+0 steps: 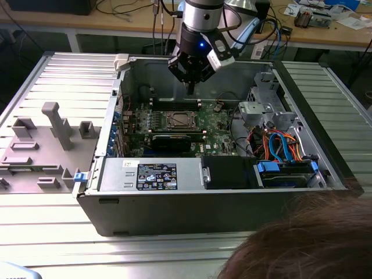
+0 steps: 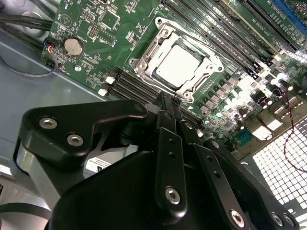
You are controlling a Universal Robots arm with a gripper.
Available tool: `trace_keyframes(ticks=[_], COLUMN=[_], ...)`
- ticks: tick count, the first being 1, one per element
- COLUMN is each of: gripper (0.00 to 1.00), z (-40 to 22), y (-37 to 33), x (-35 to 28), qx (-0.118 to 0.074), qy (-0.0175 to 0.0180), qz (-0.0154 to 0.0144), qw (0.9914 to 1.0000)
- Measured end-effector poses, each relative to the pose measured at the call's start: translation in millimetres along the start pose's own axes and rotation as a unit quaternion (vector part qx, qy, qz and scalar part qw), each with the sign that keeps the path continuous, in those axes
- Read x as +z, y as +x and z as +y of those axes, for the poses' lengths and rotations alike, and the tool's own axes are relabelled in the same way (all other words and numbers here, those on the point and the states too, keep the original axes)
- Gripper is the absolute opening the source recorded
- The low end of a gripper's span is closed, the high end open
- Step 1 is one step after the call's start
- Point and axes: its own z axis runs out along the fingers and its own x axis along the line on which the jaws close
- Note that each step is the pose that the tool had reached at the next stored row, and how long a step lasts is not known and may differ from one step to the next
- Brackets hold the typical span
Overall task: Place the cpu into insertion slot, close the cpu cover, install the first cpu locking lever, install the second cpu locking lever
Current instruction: 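Install the second cpu locking lever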
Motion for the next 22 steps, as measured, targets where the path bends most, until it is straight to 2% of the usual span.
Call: trace_keyframes(ticks=[11,16,22], gripper=[0.11,0.11,0.11], z=[0.0,0.0,0.0], y=[0.0,0.0,0.0], x=[0.3,0.4,0.5], qx=[0.000,-0.001,-0.001], qy=[-0.0092,-0.0160,-0.0224], qz=[-0.0009,-0.0016,-0.0022], qw=[0.99996,0.99987,0.99975])
